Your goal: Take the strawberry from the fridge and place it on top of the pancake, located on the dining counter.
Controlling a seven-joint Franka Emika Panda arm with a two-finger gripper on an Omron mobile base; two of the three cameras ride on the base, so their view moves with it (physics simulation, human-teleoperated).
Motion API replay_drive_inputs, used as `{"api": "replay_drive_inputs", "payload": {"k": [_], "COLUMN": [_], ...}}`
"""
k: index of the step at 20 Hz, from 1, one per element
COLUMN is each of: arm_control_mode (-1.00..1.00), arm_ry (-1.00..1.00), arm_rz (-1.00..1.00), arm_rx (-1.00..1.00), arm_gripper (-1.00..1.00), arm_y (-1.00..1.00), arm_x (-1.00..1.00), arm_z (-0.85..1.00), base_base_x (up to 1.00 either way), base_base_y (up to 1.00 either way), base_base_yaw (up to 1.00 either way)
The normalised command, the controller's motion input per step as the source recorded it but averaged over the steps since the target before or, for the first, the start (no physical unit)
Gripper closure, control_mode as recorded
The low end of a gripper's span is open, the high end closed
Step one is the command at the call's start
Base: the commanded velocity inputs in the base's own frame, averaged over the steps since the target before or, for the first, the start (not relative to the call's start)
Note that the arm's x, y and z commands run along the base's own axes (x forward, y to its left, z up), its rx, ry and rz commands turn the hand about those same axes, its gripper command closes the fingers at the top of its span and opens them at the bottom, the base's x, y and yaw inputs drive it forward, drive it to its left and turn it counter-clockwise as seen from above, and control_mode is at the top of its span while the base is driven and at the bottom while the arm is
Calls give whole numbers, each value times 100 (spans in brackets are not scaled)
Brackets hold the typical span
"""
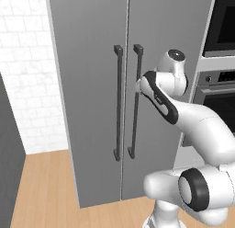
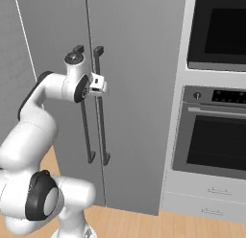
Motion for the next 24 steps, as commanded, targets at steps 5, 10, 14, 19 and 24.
{"api": "replay_drive_inputs", "payload": {"k": [5, 10, 14, 19, 24], "arm_control_mode": [-100, -100, -100, -100, -100], "arm_ry": [-18, -1, -9, -7, -6], "arm_rz": [-1, -8, -6, -1, 1], "arm_rx": [0, 0, 0, 0, 0], "arm_gripper": [-100, -100, -100, -100, -100], "arm_y": [0, 0, 0, 0, -13], "arm_x": [58, 62, 58, 50, 39], "arm_z": [-11, -1, -5, -3, 0], "base_base_x": [0, 0, 0, 0, 0], "base_base_y": [0, 0, 0, 0, 0], "base_base_yaw": [0, 0, 0, 0, 0]}}
